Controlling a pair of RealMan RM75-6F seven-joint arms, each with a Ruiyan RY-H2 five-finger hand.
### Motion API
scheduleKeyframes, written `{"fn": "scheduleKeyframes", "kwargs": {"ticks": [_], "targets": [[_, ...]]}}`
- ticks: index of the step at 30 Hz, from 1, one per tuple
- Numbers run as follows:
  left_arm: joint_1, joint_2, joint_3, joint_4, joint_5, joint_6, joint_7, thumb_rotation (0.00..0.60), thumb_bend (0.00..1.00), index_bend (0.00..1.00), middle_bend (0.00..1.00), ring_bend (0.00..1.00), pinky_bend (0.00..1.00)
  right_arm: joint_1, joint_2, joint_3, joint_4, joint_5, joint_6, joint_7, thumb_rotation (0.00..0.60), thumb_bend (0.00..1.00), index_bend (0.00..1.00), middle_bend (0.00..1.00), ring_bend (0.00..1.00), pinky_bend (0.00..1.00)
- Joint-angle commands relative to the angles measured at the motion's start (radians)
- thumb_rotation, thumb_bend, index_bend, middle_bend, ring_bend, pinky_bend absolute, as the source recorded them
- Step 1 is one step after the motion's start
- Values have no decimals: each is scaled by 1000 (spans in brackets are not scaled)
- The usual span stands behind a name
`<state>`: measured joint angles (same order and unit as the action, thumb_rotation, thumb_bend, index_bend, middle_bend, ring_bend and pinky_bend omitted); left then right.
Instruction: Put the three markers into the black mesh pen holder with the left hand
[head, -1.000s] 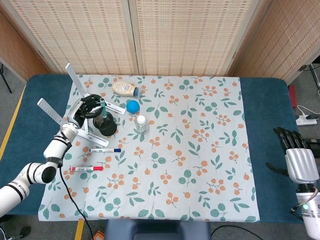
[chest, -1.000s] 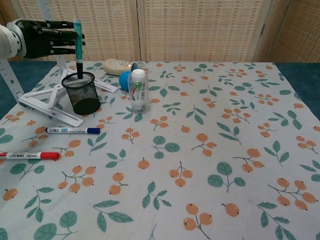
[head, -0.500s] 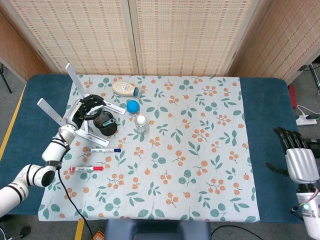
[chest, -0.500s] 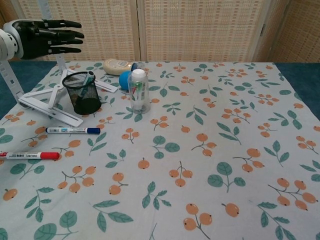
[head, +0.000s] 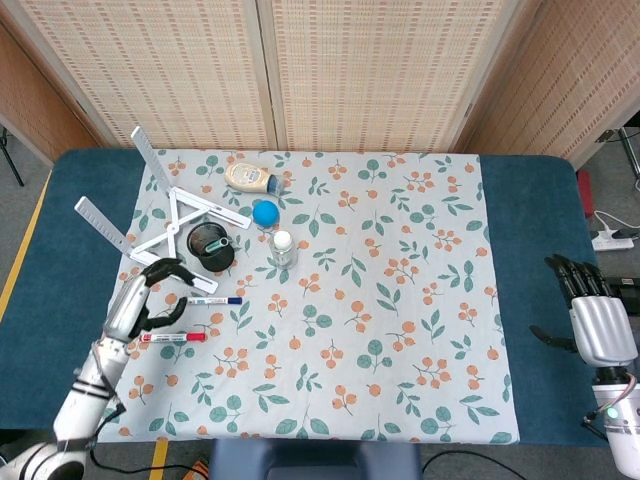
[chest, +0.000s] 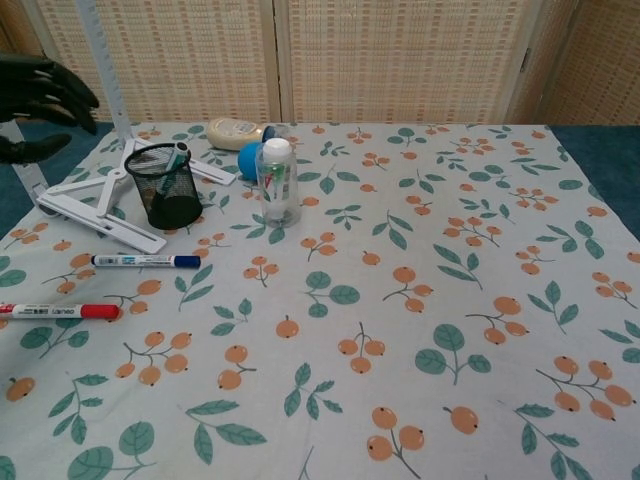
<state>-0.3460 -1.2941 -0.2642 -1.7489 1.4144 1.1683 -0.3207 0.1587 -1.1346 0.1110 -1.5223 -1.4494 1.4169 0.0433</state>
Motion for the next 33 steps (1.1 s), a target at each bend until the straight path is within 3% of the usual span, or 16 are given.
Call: {"fn": "scheduleKeyframes", "kwargs": {"ticks": [1,5,15,22,33], "targets": [[274,-141,238,-68,100,380,471,600,394,414,416,183,193,0,0,-1,-1,-1,0,-1,600,27,110,74,115,97],[289,-246,257,38,62,366,520,600,394,416,410,184,191,1,-1,-2,-2,-1,-4,-5,600,27,111,74,117,97],[199,-447,156,254,-9,274,608,600,394,412,375,183,189,3,-2,-2,-3,3,-10,-7,600,28,111,74,118,97],[149,-522,110,356,-54,232,634,600,394,408,366,184,189,5,-3,-2,2,7,-15,-3,600,27,111,75,118,97],[120,-580,92,487,-108,193,622,600,394,411,366,184,188,8,-5,0,7,16,-25,-4,600,27,110,75,118,97]]}}
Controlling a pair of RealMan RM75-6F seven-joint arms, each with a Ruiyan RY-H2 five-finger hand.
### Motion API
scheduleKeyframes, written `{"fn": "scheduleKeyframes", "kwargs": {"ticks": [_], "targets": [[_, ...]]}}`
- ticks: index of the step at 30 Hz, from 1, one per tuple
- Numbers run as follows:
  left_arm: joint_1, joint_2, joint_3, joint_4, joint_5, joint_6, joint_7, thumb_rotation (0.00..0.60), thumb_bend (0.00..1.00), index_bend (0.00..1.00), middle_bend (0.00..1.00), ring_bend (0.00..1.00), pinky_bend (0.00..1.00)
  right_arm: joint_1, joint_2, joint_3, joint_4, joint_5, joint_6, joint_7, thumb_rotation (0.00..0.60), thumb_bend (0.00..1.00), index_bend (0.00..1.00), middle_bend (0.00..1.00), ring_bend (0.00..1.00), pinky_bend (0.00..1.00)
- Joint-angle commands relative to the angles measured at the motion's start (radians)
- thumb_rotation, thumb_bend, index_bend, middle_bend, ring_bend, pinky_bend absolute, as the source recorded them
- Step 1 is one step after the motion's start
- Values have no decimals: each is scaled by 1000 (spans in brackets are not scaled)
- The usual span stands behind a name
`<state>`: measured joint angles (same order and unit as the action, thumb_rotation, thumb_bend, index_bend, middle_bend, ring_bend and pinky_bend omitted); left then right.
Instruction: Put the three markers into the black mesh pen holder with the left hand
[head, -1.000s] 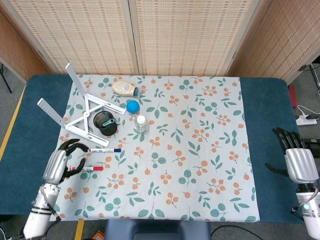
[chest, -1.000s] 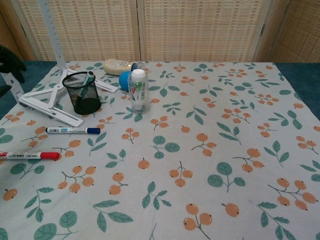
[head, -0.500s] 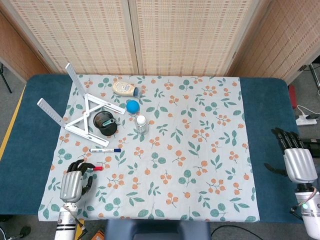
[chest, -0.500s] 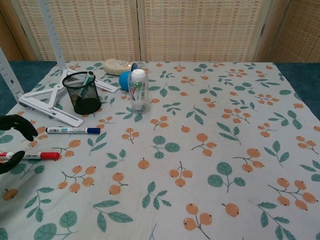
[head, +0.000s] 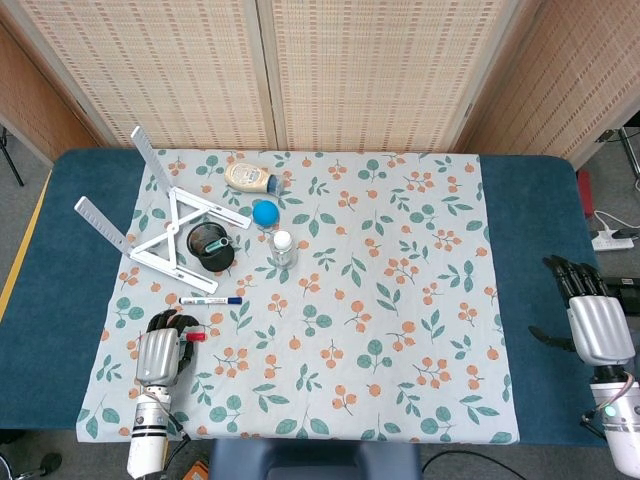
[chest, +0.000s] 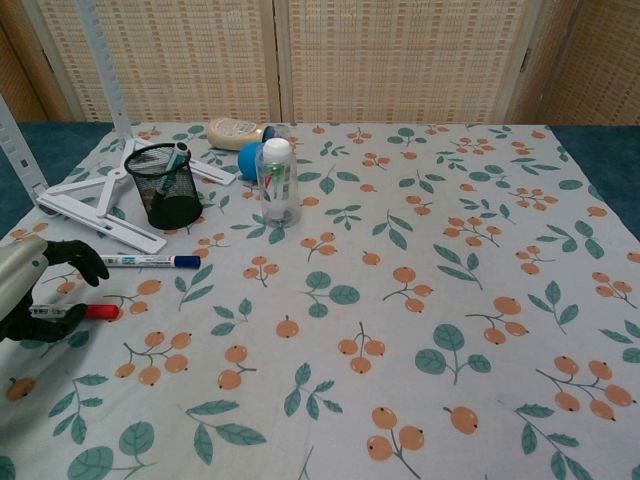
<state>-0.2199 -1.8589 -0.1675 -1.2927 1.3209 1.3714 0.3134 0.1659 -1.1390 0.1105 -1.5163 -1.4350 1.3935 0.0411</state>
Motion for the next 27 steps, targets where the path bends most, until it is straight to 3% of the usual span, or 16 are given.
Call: {"fn": "scheduleKeyframes", "kwargs": {"ticks": [1,27], "targets": [[-7,-18,-6,40,-18,-12,-15,600,394,412,367,184,189,1,-1,0,1,3,-2,-2,600,27,110,75,118,97],[-23,-72,0,145,-46,-12,-21,600,400,419,396,184,191,0,-1,5,4,14,-5,-3,600,27,111,74,122,97]]}}
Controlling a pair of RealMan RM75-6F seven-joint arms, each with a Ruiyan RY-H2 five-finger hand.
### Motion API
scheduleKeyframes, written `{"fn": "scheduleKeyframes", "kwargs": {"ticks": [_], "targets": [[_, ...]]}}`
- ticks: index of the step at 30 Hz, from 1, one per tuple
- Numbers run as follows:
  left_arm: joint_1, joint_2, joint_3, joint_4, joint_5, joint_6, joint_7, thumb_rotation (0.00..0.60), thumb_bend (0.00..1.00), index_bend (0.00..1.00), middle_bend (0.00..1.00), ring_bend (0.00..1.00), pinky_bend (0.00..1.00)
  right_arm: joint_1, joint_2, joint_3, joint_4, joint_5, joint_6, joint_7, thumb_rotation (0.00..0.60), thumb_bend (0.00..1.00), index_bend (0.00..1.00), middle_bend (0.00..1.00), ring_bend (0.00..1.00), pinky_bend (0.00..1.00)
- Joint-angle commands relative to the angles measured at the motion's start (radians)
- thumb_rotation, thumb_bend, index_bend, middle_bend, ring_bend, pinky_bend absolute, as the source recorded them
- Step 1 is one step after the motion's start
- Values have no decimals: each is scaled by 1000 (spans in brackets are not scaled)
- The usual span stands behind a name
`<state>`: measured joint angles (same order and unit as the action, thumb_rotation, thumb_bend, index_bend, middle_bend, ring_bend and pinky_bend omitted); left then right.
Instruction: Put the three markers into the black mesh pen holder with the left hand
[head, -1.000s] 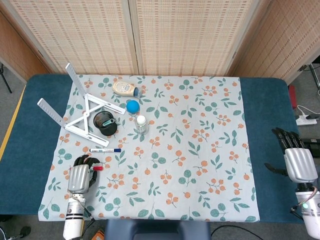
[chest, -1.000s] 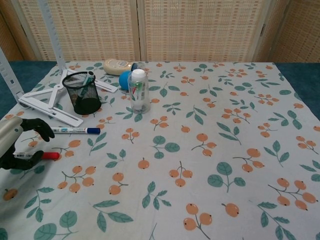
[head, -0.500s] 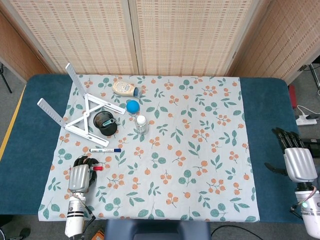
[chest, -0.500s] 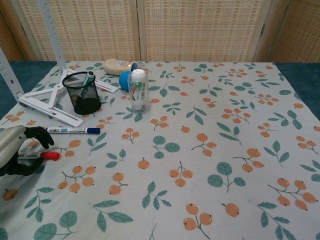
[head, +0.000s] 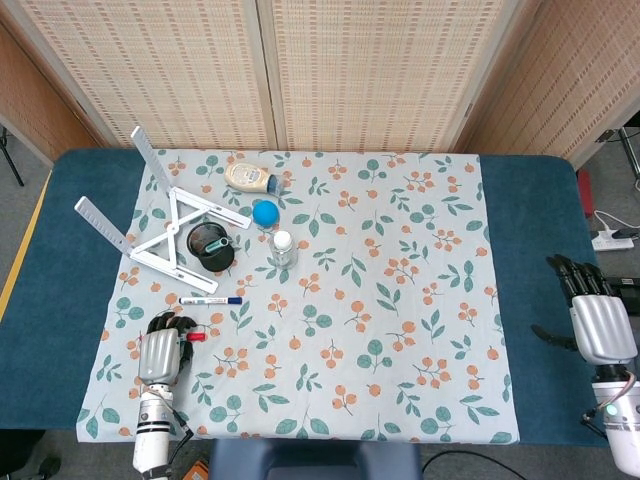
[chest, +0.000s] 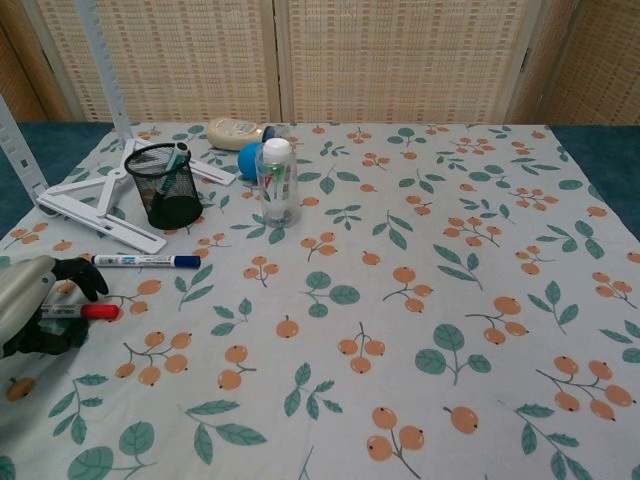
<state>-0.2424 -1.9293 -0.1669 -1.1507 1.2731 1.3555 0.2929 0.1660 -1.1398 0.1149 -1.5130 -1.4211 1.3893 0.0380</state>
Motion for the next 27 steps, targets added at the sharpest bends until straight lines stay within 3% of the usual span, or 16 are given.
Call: {"fn": "scheduleKeyframes", "kwargs": {"ticks": [1,8,27], "targets": [[-1,-3,-1,5,1,5,-1,600,400,423,401,183,191,1,-1,0,1,0,-1,-1,600,27,111,74,122,97],[-1,-10,-5,18,-4,12,-1,600,403,485,481,200,199,1,-2,1,2,3,-3,-2,600,27,111,74,122,97],[2,-28,-6,53,-4,28,-22,600,410,563,562,240,214,2,-4,1,3,4,-5,-6,600,27,111,75,125,97]]}}
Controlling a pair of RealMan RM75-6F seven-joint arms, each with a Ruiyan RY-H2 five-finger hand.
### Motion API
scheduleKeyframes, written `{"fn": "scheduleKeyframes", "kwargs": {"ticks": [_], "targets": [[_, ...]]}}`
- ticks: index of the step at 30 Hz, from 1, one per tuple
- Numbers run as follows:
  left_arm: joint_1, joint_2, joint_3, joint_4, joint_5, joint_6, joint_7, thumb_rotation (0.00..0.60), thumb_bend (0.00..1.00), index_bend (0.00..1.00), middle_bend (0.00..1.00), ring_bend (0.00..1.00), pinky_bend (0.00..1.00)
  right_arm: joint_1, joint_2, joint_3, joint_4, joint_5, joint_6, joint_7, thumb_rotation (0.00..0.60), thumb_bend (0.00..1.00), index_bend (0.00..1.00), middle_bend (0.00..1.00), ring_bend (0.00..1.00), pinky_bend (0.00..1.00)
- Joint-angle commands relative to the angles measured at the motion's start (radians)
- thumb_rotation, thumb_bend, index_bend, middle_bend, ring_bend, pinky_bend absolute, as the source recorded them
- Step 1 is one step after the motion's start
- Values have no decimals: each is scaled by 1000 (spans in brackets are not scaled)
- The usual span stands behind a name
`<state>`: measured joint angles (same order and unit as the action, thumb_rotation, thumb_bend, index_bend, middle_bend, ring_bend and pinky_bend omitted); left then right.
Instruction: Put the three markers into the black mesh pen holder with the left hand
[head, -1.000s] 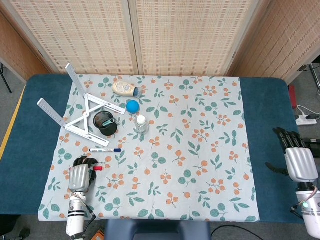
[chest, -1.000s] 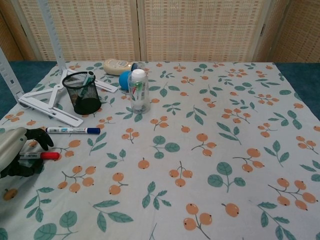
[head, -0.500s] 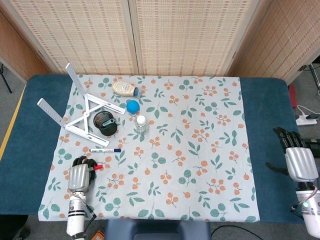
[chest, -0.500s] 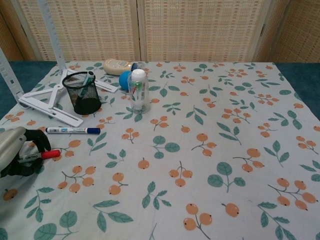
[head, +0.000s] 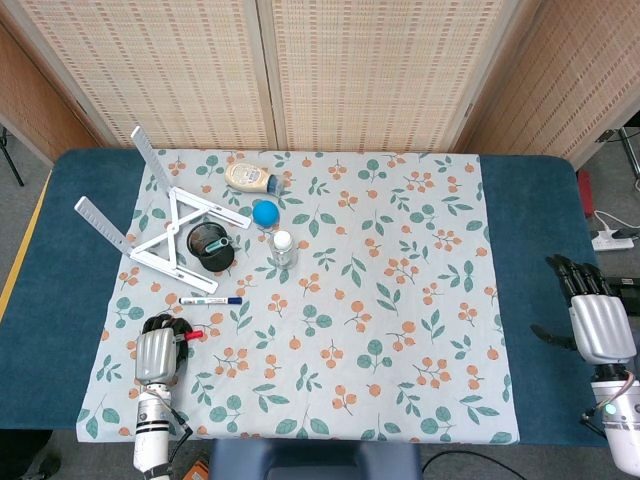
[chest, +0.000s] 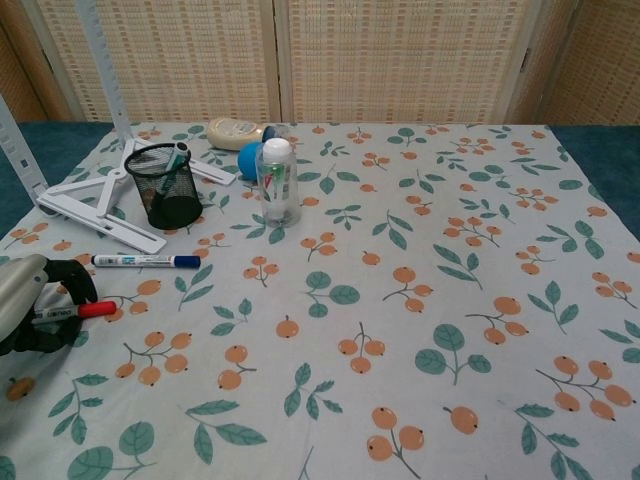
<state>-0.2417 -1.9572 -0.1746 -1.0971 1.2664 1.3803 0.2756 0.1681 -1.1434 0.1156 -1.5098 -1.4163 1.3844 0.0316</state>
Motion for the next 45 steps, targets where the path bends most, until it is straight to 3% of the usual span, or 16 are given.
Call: {"fn": "scheduleKeyframes", "kwargs": {"ticks": [1,6,11,15,18,21,23,28,35,40,45], "targets": [[3,0,2,-4,5,7,-6,600,410,567,566,242,215,0,0,0,0,-1,1,1,600,27,111,75,126,97],[19,48,13,-98,52,71,-19,600,409,566,569,245,217,-2,1,2,1,-1,6,6,600,27,111,75,126,97],[28,253,-24,-413,107,114,-75,600,409,565,569,245,225,-4,6,4,2,1,7,22,600,27,111,75,126,97],[-11,506,-123,-710,31,-34,-200,600,405,565,563,245,232,-5,9,4,2,-3,11,31,600,27,111,75,126,97],[-74,712,-255,-837,-101,-260,-444,600,404,565,560,245,235,-7,11,3,-2,-9,16,38,600,27,111,74,126,97],[-142,831,-375,-812,-190,-495,-740,600,404,573,568,245,232,-9,13,2,-6,-13,21,36,600,27,111,75,126,97],[-181,866,-427,-760,-200,-620,-898,600,404,578,572,245,229,-10,13,3,-8,-12,24,33,600,27,111,74,126,97],[-285,839,-502,-582,-133,-813,-1193,600,405,579,570,245,225,-12,14,6,-9,-6,26,32,600,27,111,74,126,97],[-381,735,-503,-362,-20,-921,-1450,600,404,579,571,245,219,-16,14,14,-5,10,30,25,600,27,111,75,126,97],[-429,661,-452,-217,96,-921,-1609,600,403,579,572,245,220,-15,14,17,-2,19,25,24,600,27,111,75,126,97],[-455,614,-385,-124,199,-847,-1768,600,403,579,572,244,215,-14,11,19,0,26,18,20,600,27,111,75,126,97]]}}
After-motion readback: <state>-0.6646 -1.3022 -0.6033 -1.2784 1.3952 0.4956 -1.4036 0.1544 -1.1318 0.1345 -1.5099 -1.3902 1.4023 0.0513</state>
